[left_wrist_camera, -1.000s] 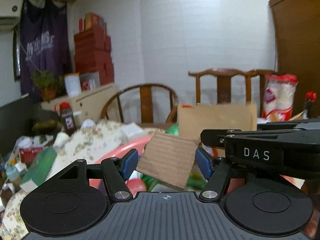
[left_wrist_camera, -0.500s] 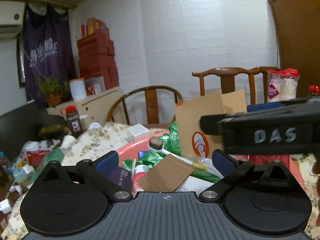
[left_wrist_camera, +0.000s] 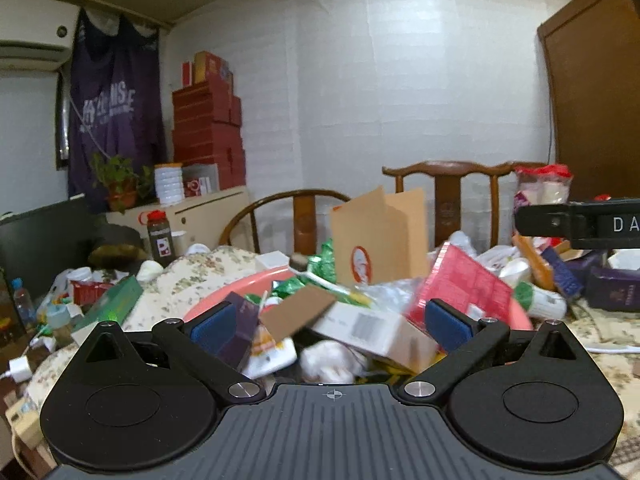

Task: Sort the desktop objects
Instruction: 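Withdraw both grippers from the basin toward loose cardboard pieces on the table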

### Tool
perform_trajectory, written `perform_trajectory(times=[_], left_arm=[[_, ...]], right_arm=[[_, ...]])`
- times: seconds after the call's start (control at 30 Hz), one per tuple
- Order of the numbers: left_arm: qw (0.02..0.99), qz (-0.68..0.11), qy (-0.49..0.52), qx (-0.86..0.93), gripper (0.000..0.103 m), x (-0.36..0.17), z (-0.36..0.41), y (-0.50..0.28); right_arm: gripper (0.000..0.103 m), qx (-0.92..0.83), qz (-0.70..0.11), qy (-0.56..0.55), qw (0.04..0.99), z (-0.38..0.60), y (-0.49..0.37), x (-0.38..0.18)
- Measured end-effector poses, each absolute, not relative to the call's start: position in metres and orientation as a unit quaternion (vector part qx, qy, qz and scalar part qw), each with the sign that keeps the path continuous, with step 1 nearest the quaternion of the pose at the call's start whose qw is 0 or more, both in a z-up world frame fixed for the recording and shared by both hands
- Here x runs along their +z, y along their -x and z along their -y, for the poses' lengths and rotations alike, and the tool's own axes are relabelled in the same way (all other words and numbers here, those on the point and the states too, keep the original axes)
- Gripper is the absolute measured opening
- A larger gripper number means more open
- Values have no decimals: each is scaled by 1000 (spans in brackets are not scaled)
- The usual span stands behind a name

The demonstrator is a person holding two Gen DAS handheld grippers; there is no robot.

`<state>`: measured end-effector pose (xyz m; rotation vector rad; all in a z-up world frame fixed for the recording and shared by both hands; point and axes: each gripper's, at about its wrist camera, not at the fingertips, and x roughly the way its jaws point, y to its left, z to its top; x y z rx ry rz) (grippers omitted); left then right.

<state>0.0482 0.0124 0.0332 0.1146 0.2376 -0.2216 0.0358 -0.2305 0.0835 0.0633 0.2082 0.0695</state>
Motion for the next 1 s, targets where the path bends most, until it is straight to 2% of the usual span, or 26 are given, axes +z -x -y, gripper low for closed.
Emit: perform_trajectory(times=[0.1, 0.4, 0.6, 0.8, 1.0], left_arm=[[984, -112, -53, -125, 103, 25, -8, -25], [970, -150, -41, -185, 103, -22, 29, 8], [960, -180, -93, -195, 103, -62, 65, 10], [956, -184, -128, -191, 103, -77, 73, 4], [950, -207, -125, -199, 103, -83, 82, -16]], right_arm=[[96, 17, -108, -36, 993, 250, -14, 75], [96, -48, -160, -67, 984, 318, 34, 28], [96, -107, -218, -95, 965, 356, 62, -12], [96, -139, -228, -108, 958, 382, 96, -46], [96, -121, -254, -54, 958, 393, 83, -55]])
